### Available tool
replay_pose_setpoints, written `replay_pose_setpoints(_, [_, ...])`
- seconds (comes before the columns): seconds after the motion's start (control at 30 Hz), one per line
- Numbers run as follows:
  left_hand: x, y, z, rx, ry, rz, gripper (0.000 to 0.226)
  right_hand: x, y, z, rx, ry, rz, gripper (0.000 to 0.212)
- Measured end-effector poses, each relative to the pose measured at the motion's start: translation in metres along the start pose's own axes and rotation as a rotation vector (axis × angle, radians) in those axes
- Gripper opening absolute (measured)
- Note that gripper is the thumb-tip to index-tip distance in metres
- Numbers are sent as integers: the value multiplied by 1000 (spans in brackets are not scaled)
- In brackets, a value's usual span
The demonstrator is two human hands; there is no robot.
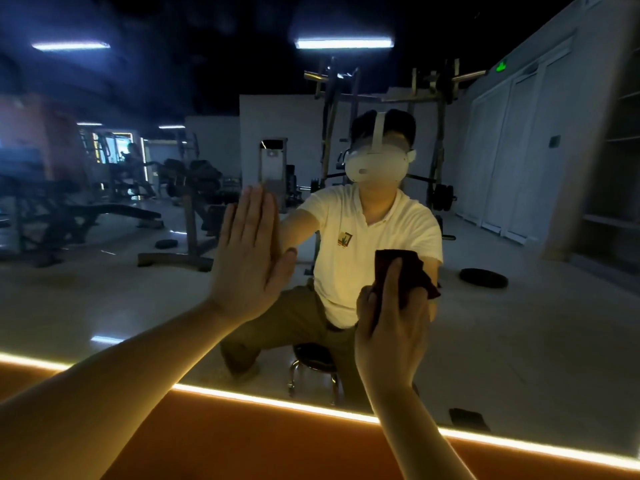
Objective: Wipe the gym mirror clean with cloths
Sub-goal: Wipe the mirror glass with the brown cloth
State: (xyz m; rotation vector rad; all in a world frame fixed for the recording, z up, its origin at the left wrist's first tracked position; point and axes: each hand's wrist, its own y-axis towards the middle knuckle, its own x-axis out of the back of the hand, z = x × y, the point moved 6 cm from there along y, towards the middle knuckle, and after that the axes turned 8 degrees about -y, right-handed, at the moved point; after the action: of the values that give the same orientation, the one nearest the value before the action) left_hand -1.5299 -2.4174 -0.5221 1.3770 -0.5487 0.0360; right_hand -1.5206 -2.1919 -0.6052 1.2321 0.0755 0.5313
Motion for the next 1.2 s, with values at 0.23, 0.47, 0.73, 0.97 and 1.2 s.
replay_pose_setpoints(0.23, [44,-24,53,-150,-83,54,66,-46,-9,111,209,-15,-4,57])
replay_pose_setpoints(0.47, [95,-28,163,-78,4,-8,65,-99,-4,251,550,-150,-8,50])
replay_pose_setpoints(0.73, [121,28,221,-34,24,-154,68,-101,52,306,819,-268,-122,45])
replay_pose_setpoints(0.97, [96,88,190,-10,35,-192,79,-20,210,253,440,-444,-320,54])
replay_pose_setpoints(1.2, [94,89,190,-45,46,-229,78,-46,180,283,228,-241,-343,52])
